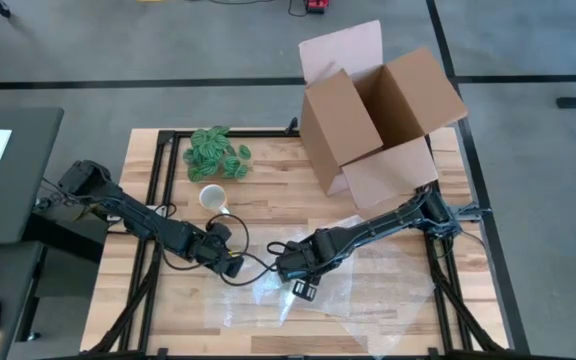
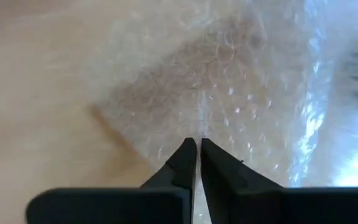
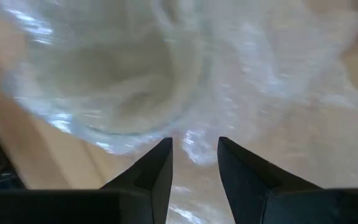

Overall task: Wrap mug
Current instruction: Wrap the blue mug with bubble wrap

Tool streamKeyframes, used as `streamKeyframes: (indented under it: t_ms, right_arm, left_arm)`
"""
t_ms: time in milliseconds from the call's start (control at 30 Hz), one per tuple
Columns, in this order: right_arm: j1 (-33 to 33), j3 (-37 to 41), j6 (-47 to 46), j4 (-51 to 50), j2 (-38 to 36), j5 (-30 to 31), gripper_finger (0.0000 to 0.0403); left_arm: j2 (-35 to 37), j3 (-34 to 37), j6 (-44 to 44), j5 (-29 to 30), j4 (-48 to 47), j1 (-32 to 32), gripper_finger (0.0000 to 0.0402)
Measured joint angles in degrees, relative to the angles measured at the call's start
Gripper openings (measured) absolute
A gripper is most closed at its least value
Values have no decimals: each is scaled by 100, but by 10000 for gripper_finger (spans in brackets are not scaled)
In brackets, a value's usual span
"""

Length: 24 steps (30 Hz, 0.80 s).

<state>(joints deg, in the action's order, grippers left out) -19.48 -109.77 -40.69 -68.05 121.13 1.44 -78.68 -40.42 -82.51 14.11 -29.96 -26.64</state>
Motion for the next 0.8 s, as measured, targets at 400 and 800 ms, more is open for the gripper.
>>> streamKeyframes:
  t_ms: [400,800]
  right_arm:
    - [26,388,203,714,-6,-68,84]
    - [161,624,146,1188,-10,-280,69]
  left_arm:
    - [25,-1888,893,864,-109,-213,0]
    - [-13,-2119,1696,992,806,73,0]
